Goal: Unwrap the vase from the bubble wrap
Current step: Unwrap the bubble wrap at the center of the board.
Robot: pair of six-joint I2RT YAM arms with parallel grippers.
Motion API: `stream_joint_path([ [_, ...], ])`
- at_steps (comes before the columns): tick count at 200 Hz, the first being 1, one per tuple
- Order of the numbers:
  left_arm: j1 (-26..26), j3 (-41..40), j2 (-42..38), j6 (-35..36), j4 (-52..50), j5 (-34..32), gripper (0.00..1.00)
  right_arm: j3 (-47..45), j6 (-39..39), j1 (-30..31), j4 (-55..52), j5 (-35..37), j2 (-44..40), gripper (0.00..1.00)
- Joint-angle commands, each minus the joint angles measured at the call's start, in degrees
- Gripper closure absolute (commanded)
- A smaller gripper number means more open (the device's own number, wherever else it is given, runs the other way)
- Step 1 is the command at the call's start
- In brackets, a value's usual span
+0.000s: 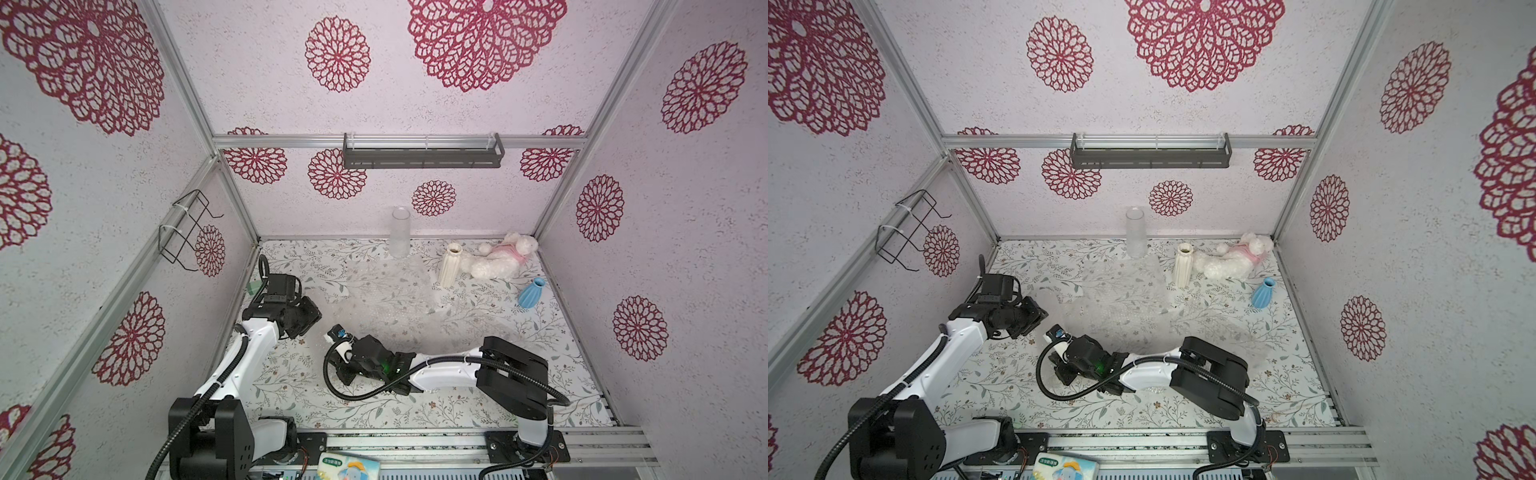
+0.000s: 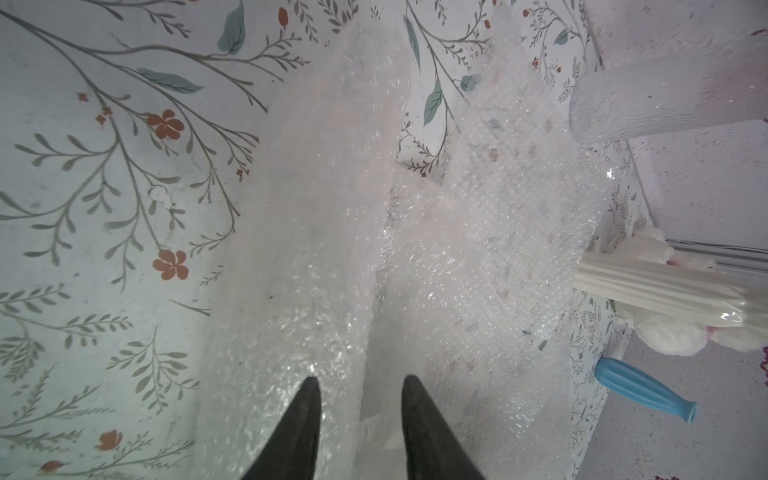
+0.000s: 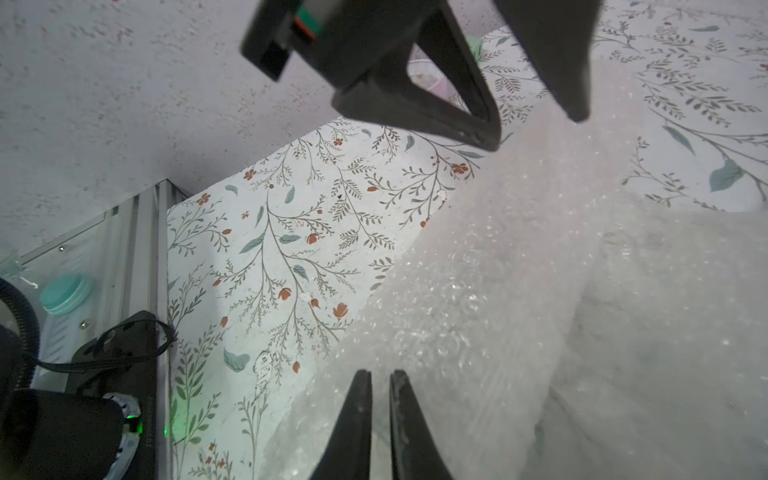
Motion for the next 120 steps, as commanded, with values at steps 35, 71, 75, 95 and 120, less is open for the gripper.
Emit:
stream_joint_path([
  [35, -3.0, 2.3, 7.6, 1.0, 3.5, 1.1, 0.62, 2.5, -2.4, 1.2, -3.4, -2.6, 1.9, 0.86],
  [71, -3.1, 2.0, 9.3, 1.3, 4.0, 0.4, 0.62, -0.3, -3.1, 1.5, -1.2, -2.1, -0.6, 0.86],
  [75, -3.1, 1.8, 9.2, 1.4, 3.9, 0.2, 0.62, -0.8, -3.2, 1.5, -0.8, -1.9, -1.0, 0.86],
  [95, -2.9, 1.0, 8.7, 1.6, 3.6, -0.4, 0.62, -3.6, -3.6, 1.6, 1.9, -1.0, -3.4, 0.86],
  [120, -2.7, -0.4, 7.5, 1.8, 3.5, -0.7, 0.62, -7.6, -3.8, 1.7, 5.8, 0.3, -6.8, 0.86],
])
